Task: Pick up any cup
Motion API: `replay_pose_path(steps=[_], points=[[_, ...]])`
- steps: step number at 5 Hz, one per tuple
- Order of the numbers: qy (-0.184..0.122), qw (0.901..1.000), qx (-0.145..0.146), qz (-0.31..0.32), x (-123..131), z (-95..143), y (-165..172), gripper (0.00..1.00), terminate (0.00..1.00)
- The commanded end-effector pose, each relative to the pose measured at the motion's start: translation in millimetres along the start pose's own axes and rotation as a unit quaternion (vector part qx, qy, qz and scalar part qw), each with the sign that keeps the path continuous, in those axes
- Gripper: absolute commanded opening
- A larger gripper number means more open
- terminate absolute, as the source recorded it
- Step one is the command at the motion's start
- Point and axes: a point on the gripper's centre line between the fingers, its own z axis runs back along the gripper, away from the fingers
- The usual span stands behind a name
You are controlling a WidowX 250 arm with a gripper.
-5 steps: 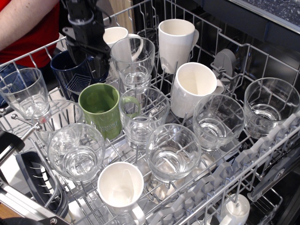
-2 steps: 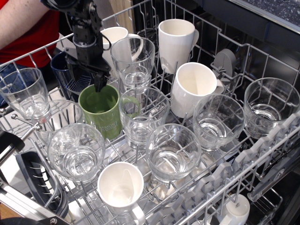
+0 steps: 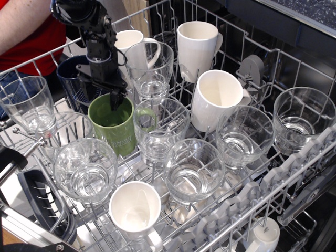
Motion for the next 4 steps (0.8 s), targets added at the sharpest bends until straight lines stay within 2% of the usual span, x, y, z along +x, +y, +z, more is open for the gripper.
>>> replay_pose_path(steps=[1,2,4], points=[[-0.031,0.9994,0.014,0.008,10.4,-1.4,12.3,1.0,0.0],[-0.027,0.9994,0.016,0.011,15.8,-9.1,12.1,0.0,0.0],[-0.031,0.9994,-0.004,0.017,18.8,-4.9,10.9,0.0,0.0]])
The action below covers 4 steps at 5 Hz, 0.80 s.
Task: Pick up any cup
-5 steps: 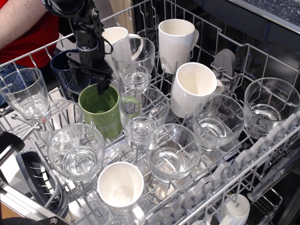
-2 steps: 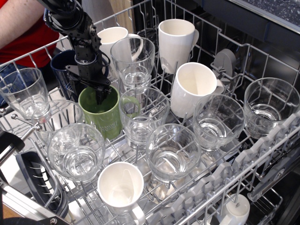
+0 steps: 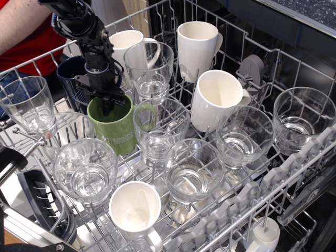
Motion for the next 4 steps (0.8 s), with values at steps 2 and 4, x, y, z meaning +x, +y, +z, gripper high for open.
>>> replay_pose_path(steps=[2,4], points=[[-0.046,0.9977,-0.047,0.012,20.3,44.2,11.3,0.0,0.0],[-0.019,0.9959,-0.072,-0.051,26.3,85.1,8.7,0.0,0.0]])
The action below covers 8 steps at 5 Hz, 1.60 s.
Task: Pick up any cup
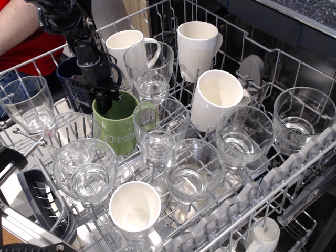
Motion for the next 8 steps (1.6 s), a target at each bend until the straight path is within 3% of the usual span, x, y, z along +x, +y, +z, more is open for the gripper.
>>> replay_pose_path(steps=[1,3,4,5,6,8], points=[[-0.041,0.997,0.003,-0.066,31.9,90.9,1.2,0.0,0.0],[-0.053,0.9909,-0.042,-0.116,29.5,117.6,1.9,0.0,0.0],[-0.041,0.9889,-0.054,-0.132,27.5,137.1,4.5,0.0,0.0],[-0.039,0.9854,-0.042,-0.16,25.0,156.5,5.8,0.0,0.0],[-0.065,0.9801,-0.03,-0.185,11.7,167.3,4.0,0.0,0.0],[-0.064,0.9753,-0.045,-0.206,11.2,199.3,2.3,0.0,0.0]])
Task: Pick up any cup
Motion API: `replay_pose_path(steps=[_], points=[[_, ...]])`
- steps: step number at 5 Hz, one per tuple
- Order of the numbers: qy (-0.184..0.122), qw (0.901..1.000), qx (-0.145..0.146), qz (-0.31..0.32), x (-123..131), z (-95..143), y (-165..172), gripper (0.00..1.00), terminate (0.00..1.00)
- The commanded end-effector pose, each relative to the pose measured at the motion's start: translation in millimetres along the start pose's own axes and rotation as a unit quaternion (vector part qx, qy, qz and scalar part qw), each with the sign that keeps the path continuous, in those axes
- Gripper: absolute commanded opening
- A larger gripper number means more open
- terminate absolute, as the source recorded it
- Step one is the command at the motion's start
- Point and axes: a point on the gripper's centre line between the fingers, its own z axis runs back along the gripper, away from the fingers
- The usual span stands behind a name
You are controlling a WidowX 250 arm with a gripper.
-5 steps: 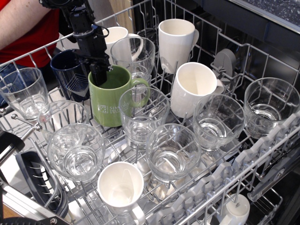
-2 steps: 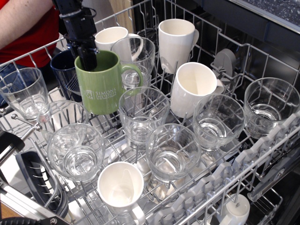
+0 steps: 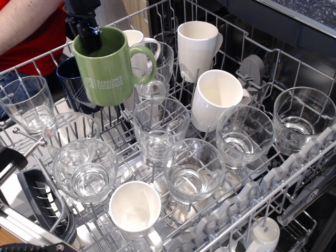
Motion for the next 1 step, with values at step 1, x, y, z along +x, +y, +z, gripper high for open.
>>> replay_pose_path(steps=[1], points=[[-0.037,0.9977,0.046,-0.033,11.6,71.5,-4.6,0.0,1.0]])
